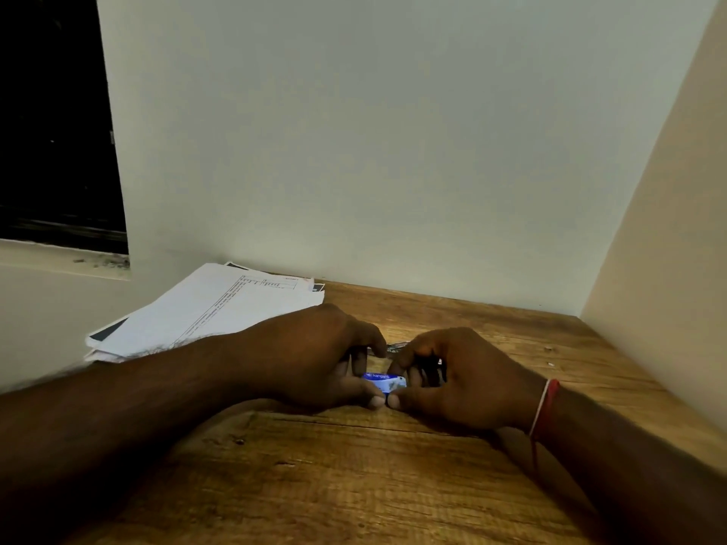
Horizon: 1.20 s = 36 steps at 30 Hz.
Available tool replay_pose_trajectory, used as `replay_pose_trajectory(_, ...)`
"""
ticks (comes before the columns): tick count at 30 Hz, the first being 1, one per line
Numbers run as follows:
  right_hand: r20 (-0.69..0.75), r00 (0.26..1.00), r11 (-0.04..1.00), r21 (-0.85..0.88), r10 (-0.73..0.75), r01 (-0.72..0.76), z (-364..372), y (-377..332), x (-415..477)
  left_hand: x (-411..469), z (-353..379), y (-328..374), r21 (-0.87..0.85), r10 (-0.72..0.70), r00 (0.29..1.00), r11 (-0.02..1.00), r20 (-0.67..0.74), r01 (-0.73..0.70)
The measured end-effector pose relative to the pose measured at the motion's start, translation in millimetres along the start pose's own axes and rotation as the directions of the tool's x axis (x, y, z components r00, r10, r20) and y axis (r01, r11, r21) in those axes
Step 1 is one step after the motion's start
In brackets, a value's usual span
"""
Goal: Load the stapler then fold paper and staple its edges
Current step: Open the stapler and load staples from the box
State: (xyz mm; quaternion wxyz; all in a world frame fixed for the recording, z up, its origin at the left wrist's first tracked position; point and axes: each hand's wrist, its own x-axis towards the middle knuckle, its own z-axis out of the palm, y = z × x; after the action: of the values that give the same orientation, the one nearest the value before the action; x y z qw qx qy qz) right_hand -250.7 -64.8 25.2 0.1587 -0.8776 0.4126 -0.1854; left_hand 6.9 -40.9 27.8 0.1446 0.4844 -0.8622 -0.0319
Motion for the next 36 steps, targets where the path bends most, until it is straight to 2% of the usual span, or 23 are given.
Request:
replay_pose_trajectory(3, -0.126, 0.992, 0.999, 0.019, -0.028, 0.031, -15, 10, 1, 1, 2, -3, -0.102, -0.062, 0.994, 0.993, -0.09, 0.053)
replay_pose_trajectory(5, -0.259, 0.965, 0.999, 0.046, 0.035, -0.024, -27, 26, 4, 2, 4, -6, -0.157, -0.093, 0.983, 0.985, -0.159, 0.068)
replay_pose_trajectory(7, -0.421, 0.888, 0.983, 0.086, 0.185, -0.164, -36, 47, 10, 1, 6, -8, -0.156, -0.107, 0.974, 0.985, -0.199, 0.077)
replay_pose_trajectory(9, -0.51, 0.771, 0.92, 0.128, 0.382, -0.371, -45, 74, 12, 0, 9, -7, -0.132, -0.119, 0.968, 0.987, -0.222, 0.091)
replay_pose_trajectory(11, -0.497, 0.686, 0.821, 0.102, 0.532, -0.562, -52, 98, 10, -1, 12, -6, -0.121, -0.132, 0.962, 0.987, -0.241, 0.105)
replay_pose_trajectory(14, -0.432, 0.631, 0.701, 0.004, 0.645, -0.713, -59, 120, 9, -1, 16, -5, -0.116, -0.141, 0.953, 0.987, -0.27, 0.113)
replay_pose_trajectory(18, -0.368, 0.607, 0.614, -0.112, 0.704, -0.781, -60, 132, 13, 0, 21, -11, -0.092, -0.132, 0.945, 0.99, -0.3, 0.11)
replay_pose_trajectory(24, -0.365, 0.594, 0.586, -0.147, 0.717, -0.797, -62, 133, 9, 2, 24, -13, -0.059, -0.14, 0.936, 0.99, -0.323, 0.127)
replay_pose_trajectory(26, -0.425, 0.626, 0.636, -0.138, 0.654, -0.759, -61, 128, 7, 3, 23, -13, -0.027, -0.146, 0.936, 0.989, -0.321, 0.145)
replay_pose_trajectory(29, -0.463, 0.73, 0.835, 0.04, 0.502, -0.548, -52, 107, 6, 3, 23, -15, 0.015, -0.18, 0.937, 0.981, -0.3, 0.193)
replay_pose_trajectory(31, -0.378, 0.831, 0.912, 0.167, 0.409, -0.373, -41, 85, 7, 3, 22, -17, 0.036, -0.211, 0.938, 0.973, -0.275, 0.229)
replay_pose_trajectory(33, -0.227, 0.921, 0.943, 0.174, 0.318, -0.283, -27, 66, 8, 4, 20, -20, 0.068, -0.238, 0.94, 0.963, -0.245, 0.262)
replay_pose_trajectory(36, -0.116, 0.959, 0.956, 0.175, 0.26, -0.238, -7, 54, 10, 6, 20, -27, 0.086, -0.271, 0.941, 0.952, -0.201, 0.292)
